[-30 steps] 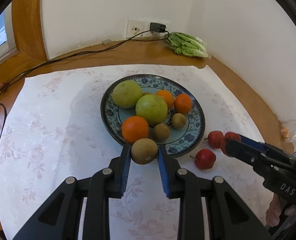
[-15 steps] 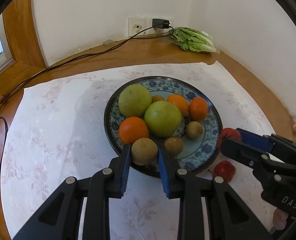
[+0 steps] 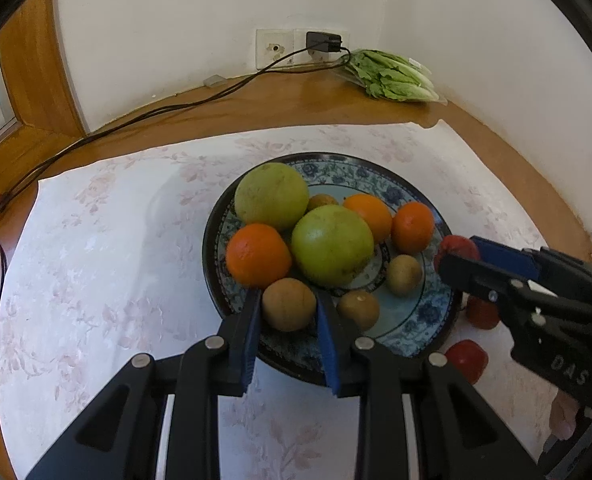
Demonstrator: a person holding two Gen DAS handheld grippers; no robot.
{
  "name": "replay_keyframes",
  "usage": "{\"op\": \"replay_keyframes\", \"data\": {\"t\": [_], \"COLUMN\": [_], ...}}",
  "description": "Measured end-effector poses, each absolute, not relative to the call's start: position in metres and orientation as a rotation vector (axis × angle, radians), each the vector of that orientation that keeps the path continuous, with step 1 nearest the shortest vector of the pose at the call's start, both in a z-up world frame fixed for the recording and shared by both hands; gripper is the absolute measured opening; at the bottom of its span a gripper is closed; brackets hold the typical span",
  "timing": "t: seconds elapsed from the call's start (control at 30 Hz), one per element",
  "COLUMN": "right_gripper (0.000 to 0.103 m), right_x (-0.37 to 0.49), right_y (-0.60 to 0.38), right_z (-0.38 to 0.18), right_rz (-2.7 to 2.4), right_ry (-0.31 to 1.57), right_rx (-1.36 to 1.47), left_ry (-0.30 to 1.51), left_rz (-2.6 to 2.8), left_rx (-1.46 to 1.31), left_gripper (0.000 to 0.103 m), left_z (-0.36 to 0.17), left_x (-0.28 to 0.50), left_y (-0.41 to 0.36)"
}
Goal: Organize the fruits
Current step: 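Carry the kiwi onto the plate with the left tool while the right tool carries the pomegranate there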
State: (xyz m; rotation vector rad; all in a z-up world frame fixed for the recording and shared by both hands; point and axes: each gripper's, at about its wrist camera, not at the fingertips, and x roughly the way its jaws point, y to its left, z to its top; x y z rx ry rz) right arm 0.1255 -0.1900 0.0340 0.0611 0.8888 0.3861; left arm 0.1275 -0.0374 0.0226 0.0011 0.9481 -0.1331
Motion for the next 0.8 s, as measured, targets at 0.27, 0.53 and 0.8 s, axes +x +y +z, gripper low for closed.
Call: {"op": "replay_keyframes", "data": {"t": [0.27, 0.53, 0.8], "right_gripper": [0.035, 0.035, 0.035], "right_x": [0.138, 0.143, 0.149], "right_y": [-0.186, -0.181, -0.178], "right_z": [0.034, 0.032, 0.027], "right_rz": [0.384, 0.399, 0.396], "right_ry": [0.879, 0.88, 0.889], "right_rx": [0.022, 0.019, 0.023], "left_ry": [0.948, 0.949, 0.941], "left_rz": [-0.128, -0.124, -0.122], "left_rx": [0.0, -0.006, 0.001], "left_gripper": [0.028, 0.028, 0.028], "left_z": [0.022, 0.021, 0.02], "left_x": [0.132, 0.137, 0.14], "left_y": [-0.038, -0.037, -0.036]}}
